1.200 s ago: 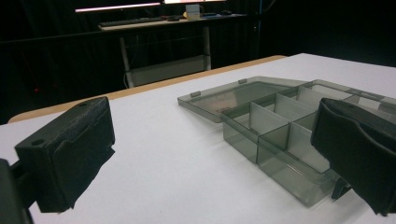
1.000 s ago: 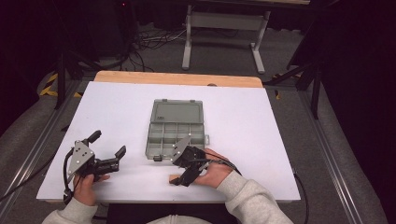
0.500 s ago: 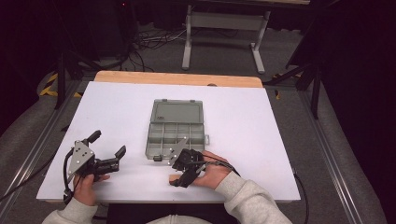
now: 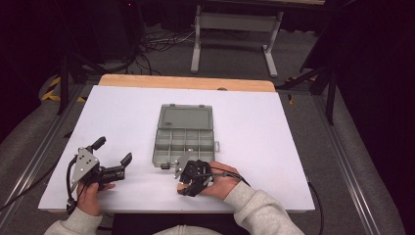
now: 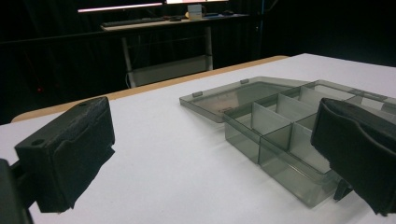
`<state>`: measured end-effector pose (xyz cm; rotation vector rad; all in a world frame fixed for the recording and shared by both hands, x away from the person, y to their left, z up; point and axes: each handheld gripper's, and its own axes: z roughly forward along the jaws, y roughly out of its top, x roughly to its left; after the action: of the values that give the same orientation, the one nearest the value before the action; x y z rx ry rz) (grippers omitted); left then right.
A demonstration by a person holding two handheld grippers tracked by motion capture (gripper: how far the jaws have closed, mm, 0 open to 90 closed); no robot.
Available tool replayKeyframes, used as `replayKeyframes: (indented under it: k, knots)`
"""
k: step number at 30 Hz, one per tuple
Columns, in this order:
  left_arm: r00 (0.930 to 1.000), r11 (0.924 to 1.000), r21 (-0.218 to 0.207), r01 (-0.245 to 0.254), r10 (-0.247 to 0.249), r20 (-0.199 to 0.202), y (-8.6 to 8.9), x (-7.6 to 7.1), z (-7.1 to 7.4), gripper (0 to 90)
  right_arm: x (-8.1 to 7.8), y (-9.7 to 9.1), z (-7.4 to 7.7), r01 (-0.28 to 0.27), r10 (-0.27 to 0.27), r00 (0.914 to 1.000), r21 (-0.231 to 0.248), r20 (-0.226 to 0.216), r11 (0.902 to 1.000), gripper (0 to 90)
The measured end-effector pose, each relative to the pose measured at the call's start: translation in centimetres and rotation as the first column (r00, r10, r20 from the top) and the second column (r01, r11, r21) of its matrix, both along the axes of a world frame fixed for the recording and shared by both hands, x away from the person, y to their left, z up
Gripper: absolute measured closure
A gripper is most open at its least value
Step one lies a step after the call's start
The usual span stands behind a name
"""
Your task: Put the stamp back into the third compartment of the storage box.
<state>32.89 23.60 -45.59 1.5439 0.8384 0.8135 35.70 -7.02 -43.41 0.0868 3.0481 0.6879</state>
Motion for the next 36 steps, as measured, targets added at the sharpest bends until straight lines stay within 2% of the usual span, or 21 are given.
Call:
replayKeyframes:
  k: [5,12,17,26,36]
  knots:
    - [1.0000,1.0000,0.000,0.000,0.000,-0.001,0.0,0.0,0.0,0.6,-0.1,0.0,0.0,-0.004,0.004,1.0000,-0.009,0.004,1.0000,65.8]
    - [1.0000,1.0000,0.010,0.000,0.000,0.005,0.0,0.0,0.0,0.6,-0.2,0.0,0.0,-0.013,0.013,0.9996,-0.011,0.026,0.9999,66.0]
    - [1.0000,0.9999,0.011,0.000,0.000,0.005,0.0,0.0,0.0,0.6,-0.1,-0.2,0.3,-0.018,0.018,0.9992,0.012,0.036,0.9998,66.0]
    - [1.0000,0.9999,0.013,-0.001,0.000,0.005,0.0,0.0,0.0,0.6,-0.1,-0.8,1.4,0.000,-0.004,0.9985,0.078,0.054,0.9969,66.0]
    - [1.0000,0.9999,0.011,0.000,0.000,0.006,0.0,0.0,0.0,0.6,0.3,-1.7,2.7,0.027,-0.038,0.9974,0.181,0.060,0.9831,66.0]
